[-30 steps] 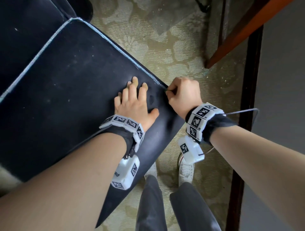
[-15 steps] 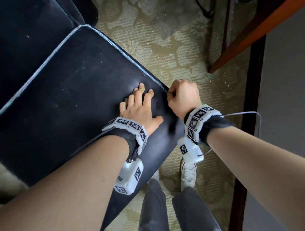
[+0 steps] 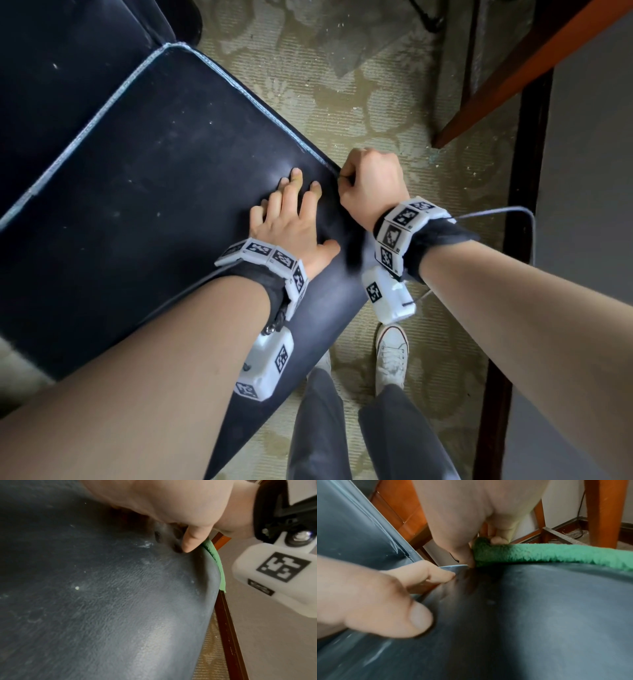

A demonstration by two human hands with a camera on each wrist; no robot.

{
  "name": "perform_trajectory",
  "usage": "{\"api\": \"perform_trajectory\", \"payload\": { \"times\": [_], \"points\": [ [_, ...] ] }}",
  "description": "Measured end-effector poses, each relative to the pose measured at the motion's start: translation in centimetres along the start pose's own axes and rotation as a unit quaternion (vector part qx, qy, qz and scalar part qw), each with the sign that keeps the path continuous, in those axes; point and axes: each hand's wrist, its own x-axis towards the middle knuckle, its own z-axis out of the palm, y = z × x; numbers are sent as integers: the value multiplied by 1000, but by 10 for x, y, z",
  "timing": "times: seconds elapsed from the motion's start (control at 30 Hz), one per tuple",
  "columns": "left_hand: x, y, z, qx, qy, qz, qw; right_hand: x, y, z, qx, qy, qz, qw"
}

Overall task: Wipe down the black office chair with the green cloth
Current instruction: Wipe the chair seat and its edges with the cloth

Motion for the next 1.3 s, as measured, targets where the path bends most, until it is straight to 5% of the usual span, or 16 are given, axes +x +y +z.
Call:
{"api": "perform_trajectory", "payload": {
  "times": [0.83,1.07,1.3],
  "points": [
    [-2,-7,-3,-3,-29,32,999,-15,8,-1,19,0,2,1000],
    [3,-21,-20,-13,61,61,996,-27,11,-8,100,45,62,992],
    [34,-22,-15,-11,118,-50,992,-15,14,-3,85,45,24,995]
  ]
}}
